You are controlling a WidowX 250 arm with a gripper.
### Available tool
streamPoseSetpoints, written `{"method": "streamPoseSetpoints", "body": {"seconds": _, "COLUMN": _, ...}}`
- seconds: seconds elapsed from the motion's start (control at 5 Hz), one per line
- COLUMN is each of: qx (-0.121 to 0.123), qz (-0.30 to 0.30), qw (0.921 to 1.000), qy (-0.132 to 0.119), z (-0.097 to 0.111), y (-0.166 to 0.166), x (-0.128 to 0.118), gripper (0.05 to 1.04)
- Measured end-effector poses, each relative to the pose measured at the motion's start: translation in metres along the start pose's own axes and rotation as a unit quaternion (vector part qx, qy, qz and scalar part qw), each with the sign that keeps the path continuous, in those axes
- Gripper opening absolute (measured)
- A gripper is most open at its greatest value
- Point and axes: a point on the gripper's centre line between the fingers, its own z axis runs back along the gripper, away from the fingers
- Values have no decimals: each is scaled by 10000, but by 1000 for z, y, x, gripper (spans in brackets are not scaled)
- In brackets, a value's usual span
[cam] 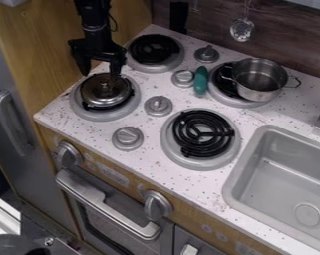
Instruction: Moved the silver lid to the middle of the stove
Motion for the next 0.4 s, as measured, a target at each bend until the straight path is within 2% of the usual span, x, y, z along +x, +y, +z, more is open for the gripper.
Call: {"method": "streamPoseSetpoints", "body": {"seconds": 0.4, "qx": -111, "qz": 60, "qw": 9996, "qy": 243, "z": -12, "y": -4, "x": -3, "gripper": 970}}
